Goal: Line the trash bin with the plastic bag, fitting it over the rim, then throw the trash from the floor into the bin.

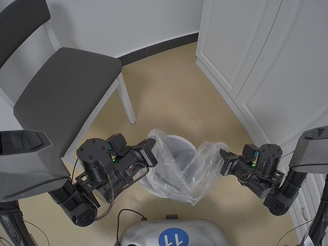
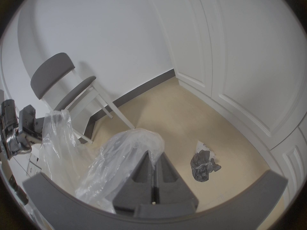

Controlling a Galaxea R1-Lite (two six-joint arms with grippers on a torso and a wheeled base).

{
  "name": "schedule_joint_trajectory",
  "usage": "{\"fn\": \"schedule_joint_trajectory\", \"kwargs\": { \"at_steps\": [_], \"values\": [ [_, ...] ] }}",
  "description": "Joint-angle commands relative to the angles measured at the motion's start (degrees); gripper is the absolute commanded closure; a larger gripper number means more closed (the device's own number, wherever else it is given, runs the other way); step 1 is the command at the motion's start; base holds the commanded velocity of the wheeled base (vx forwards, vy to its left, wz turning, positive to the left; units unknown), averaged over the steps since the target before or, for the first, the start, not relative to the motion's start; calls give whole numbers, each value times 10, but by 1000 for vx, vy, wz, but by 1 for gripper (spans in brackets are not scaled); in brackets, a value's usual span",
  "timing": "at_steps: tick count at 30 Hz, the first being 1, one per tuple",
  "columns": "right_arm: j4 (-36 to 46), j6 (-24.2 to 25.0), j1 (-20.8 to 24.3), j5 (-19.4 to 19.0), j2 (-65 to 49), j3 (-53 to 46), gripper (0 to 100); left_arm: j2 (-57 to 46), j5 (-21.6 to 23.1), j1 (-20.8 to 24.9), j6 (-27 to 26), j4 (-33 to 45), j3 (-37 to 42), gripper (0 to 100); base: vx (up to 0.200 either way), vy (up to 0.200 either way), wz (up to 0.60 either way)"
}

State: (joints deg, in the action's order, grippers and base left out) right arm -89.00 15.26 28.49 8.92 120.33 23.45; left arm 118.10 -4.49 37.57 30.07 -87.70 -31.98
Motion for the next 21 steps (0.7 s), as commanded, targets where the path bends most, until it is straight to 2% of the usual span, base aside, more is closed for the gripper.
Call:
{"fn": "schedule_joint_trajectory", "kwargs": {
  "at_steps": [1,6,11,21],
  "values": [
    [-10,13,-8,-1,11,13,100,7,-2,-1,7,0,-12,100,0,0,0],
    [-10,21,-8,-5,16,25,100,14,-3,-1,10,0,-23,100,0,0,0],
    [-10,59,1,-5,8,32,100,19,-3,-1,24,0,-26,100,0,0,0],
    [-10,97,48,-1,44,26,100,46,-1,-2,48,-1,-27,100,0,0,0]
  ]
}}
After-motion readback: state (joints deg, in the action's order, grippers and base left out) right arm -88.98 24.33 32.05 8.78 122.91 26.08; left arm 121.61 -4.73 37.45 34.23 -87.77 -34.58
